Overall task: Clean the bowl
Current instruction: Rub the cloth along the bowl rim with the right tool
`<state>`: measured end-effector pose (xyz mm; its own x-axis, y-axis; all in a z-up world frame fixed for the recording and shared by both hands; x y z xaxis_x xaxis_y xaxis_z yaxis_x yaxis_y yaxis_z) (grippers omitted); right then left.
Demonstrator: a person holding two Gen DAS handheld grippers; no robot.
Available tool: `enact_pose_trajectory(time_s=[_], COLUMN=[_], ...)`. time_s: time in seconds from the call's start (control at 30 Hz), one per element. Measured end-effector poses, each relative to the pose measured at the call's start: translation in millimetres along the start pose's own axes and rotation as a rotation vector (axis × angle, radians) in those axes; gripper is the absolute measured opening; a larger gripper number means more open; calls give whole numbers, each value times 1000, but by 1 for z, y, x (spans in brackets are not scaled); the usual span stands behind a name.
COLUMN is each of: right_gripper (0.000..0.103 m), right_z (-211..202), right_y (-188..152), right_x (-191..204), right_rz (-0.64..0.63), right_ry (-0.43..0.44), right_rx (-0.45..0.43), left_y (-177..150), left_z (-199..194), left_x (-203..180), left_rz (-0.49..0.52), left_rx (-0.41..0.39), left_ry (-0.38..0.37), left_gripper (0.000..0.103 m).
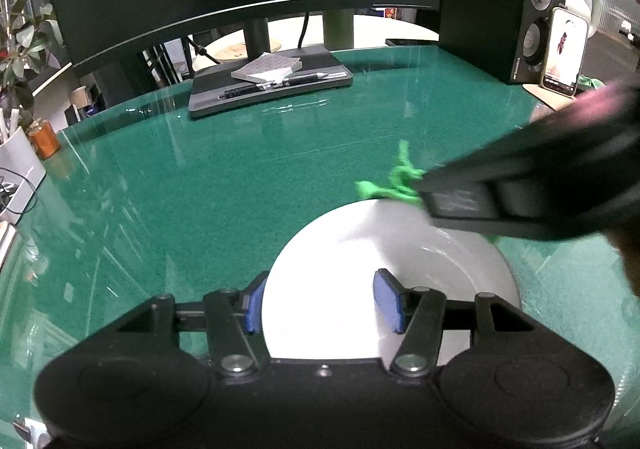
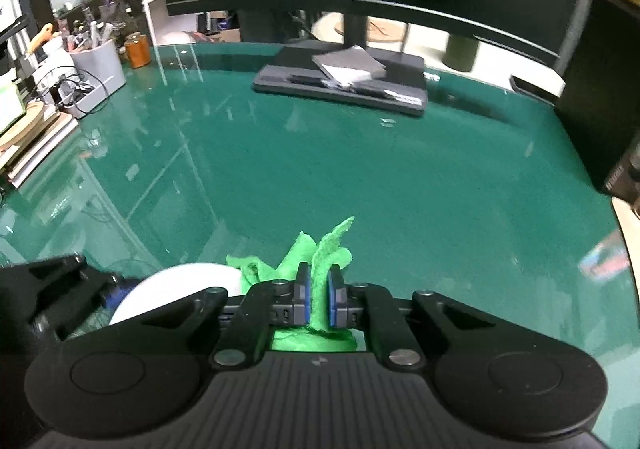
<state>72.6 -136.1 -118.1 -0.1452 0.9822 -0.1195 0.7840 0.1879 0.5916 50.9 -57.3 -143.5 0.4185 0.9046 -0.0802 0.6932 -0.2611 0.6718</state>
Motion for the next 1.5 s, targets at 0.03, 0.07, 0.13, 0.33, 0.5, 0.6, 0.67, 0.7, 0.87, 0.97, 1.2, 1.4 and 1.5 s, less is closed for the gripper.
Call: enact_pose_trajectory(time_s=[0.03, 0.07, 0.13, 0.33, 0.5, 0.6, 0.67, 0.7, 0.87, 0.97, 1.2, 1.4, 1.5], right_gripper=[10, 10, 10, 10, 10, 10, 9, 9, 9, 9, 9, 9, 9], right_z=[-2, -3, 0, 8, 4, 3, 3, 4, 4, -1, -13, -9, -12], right_y=[-3, -4, -1, 7, -5, -14, -14, -11, 2, 1, -9, 4, 2], right_x=[-3, -4, 0, 11, -4, -12, -11, -9, 3, 4, -5, 3, 1], right_rz=[3, 3, 0, -13, 2, 14, 19, 16, 23, 21, 19, 18, 5], right_ry=[-2, -4, -6, 2, -19, -26, -29, -33, -25, -18, -10, 4, 15], right_rx=[6, 10, 6, -9, 33, 63, 59, 52, 13, 1, 12, -14, -25], left_y=[0, 0, 0, 0, 0, 0, 0, 0, 0, 0, 0, 0, 0], left_z=[0, -1, -1, -1, -1, -2, -2, -2, -2, -2, -1, -2, -1], left_x=[0, -1, -1, 0, 0, 0, 0, 0, 0, 0, 0, 0, 0], left_rz=[1, 1, 3, 11, 5, 2, 2, 2, 7, 7, 9, 15, 10], left_rx=[0, 0, 0, 3, 0, -1, -1, -2, -1, -1, -1, 1, 1], left_ry=[1, 1, 3, 8, 6, 3, 5, 6, 7, 7, 12, 15, 16], left_gripper=[55, 55, 55, 55, 56, 56, 56, 56, 56, 56, 56, 57, 58])
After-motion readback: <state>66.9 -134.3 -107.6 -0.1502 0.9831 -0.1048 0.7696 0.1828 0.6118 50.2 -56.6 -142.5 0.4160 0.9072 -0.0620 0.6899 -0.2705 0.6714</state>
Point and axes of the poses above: each gripper's, at about its wrist camera, not at the fingertips, and z roughly the way its jaws point, x to its left, y to its top, the point moved 10 cm from there along z, roughly the way its jaws point, and after that the axes turned 11 degrees about -y, right-handed, at the moved point
